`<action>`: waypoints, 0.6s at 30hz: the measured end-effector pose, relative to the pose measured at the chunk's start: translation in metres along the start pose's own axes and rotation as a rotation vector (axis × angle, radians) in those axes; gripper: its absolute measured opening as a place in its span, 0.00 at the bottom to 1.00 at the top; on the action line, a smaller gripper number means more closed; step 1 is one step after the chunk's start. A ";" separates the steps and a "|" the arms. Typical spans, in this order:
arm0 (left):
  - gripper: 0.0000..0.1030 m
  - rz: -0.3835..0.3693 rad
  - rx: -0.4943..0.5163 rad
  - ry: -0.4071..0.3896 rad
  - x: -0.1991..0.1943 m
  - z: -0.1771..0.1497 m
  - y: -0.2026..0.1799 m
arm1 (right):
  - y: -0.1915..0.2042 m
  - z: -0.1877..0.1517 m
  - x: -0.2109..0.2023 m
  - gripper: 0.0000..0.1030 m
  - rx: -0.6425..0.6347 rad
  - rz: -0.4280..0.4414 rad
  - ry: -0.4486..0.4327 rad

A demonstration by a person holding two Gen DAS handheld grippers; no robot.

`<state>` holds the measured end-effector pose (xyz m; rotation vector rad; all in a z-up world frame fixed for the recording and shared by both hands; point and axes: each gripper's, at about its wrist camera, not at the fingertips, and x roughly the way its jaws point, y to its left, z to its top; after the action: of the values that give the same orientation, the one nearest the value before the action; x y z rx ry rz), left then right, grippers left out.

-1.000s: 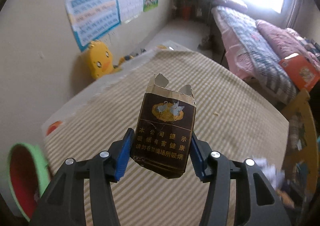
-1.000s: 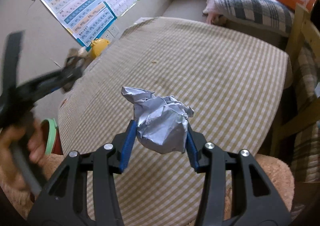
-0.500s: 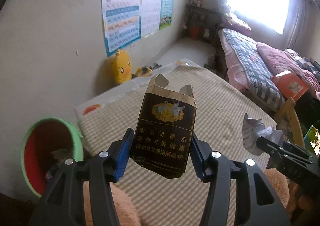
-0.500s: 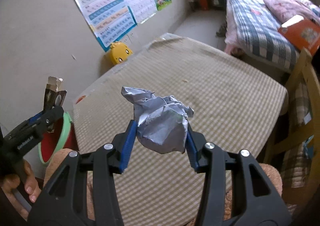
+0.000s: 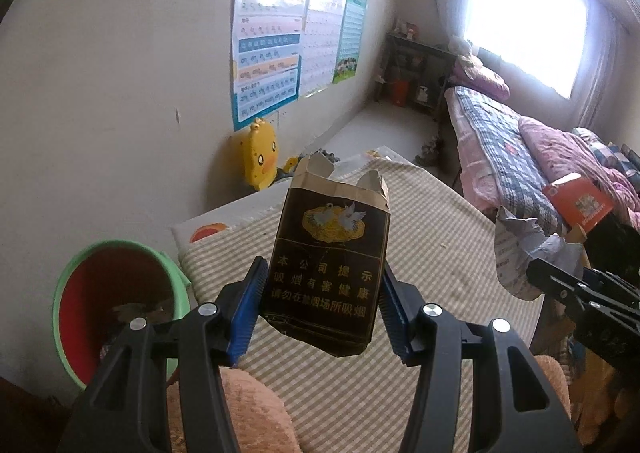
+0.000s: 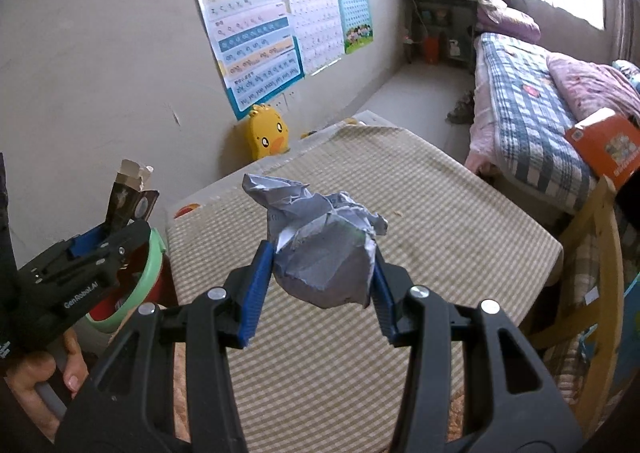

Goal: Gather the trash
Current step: 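Carry the foil ball and cigarette pack over the bucket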

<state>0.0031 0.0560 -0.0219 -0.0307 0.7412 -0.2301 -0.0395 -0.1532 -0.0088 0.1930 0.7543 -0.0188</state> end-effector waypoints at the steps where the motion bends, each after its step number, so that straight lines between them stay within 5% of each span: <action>1: 0.49 0.002 -0.002 -0.005 -0.001 0.001 0.002 | 0.002 0.001 -0.001 0.44 -0.004 0.001 -0.003; 18: 0.49 0.048 -0.073 -0.027 -0.004 -0.003 0.039 | 0.058 0.007 0.001 0.44 -0.121 0.034 -0.007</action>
<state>0.0060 0.0949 -0.0254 -0.0849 0.7220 -0.1566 -0.0287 -0.0971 0.0053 0.0907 0.7431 0.0584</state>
